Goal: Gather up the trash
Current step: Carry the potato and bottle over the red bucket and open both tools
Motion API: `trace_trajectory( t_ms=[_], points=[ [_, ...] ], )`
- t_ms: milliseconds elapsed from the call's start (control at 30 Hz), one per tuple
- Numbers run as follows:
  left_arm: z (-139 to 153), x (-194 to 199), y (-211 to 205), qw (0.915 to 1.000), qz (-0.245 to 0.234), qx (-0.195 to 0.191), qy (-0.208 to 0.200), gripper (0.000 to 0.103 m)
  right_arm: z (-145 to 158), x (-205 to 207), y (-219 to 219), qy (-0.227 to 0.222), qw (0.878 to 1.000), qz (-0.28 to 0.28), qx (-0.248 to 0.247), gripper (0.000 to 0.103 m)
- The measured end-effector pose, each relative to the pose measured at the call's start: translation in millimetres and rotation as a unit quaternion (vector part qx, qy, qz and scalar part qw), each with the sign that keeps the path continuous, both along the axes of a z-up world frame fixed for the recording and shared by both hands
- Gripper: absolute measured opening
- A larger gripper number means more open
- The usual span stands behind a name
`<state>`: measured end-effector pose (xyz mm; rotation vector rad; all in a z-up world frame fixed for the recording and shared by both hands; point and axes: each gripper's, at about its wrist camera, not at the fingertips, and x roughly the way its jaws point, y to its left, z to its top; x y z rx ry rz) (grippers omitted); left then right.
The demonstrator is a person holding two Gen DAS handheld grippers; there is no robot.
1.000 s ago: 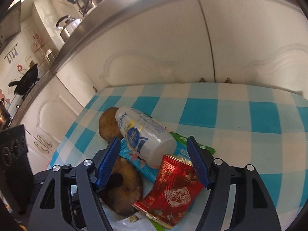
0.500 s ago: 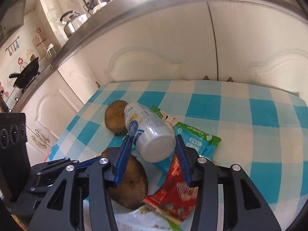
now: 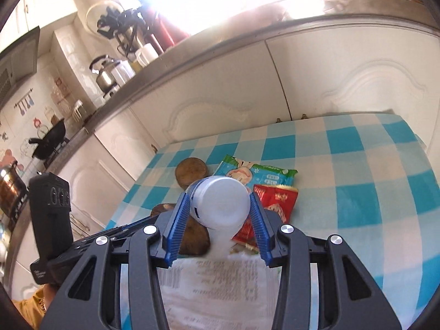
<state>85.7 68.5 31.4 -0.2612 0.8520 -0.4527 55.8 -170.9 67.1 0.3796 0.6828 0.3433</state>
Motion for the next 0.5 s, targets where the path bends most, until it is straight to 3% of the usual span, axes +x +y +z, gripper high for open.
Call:
trace_trajectory(
  t_ms=[500],
  points=[
    [8.6, -39.4, 61.6, 0.9994, 0.034, 0.002, -0.007, 0.018, 6.7, -50.6, 7.8, -0.01, 0.999, -0.022, 0.042, 0.045]
  ],
)
